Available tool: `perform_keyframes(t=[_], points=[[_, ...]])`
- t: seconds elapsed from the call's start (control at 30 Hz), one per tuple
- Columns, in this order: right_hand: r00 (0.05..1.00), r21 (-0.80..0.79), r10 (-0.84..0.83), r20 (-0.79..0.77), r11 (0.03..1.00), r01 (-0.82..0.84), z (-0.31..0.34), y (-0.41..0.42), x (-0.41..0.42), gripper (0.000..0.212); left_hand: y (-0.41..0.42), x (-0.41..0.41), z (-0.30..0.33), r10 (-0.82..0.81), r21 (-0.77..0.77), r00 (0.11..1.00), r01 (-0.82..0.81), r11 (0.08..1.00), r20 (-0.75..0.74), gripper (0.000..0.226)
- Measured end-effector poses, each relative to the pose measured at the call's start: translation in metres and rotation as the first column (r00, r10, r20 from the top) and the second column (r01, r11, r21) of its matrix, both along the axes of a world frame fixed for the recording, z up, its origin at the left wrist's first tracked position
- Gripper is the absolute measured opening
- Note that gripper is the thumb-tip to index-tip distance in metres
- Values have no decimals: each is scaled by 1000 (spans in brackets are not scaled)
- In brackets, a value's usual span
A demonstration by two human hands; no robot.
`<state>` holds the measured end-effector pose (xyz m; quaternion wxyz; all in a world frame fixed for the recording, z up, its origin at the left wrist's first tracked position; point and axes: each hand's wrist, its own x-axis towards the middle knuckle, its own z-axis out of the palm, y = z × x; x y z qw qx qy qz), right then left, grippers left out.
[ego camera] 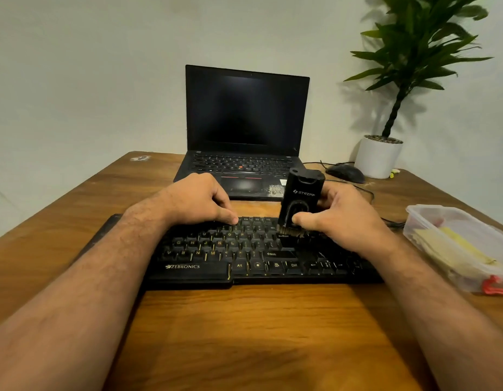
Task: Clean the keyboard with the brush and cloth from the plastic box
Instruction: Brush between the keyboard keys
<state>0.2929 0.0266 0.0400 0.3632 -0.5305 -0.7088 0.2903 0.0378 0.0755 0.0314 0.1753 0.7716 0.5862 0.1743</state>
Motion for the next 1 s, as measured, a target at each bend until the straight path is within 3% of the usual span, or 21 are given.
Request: perform_keyframes(t=[0.1,0.17,0.37,0.57,0.8,1.0], points=[[980,-124,197,-18,972,-198,4,-16,0,39,-1,0,1,10,-5,1000,-10,1000,-4,11],[970,-166,245,-4,956,-242,5,-26,0,40,-1,0,1,10,-6,1000,-10,1000,-8,10],[1000,-61,-11,-17,998,10,3,-28,4,34,-4,0,2,12,-1,1000,-12,1000,-5,11],[988,-79,151,34,986,-148,-3,-39,-27,39,-4,1,2,10,21,1000,-10,1000,-23,12],[995,-111,56,82,993,-47,9,-42,7,37,-8,2,3,-20,29,1000,20,999,-15,10],[992,-59,120,-30,991,-122,-8,-46,-28,35,-11,8,1,-77,80,995,82,993,-71,16]])
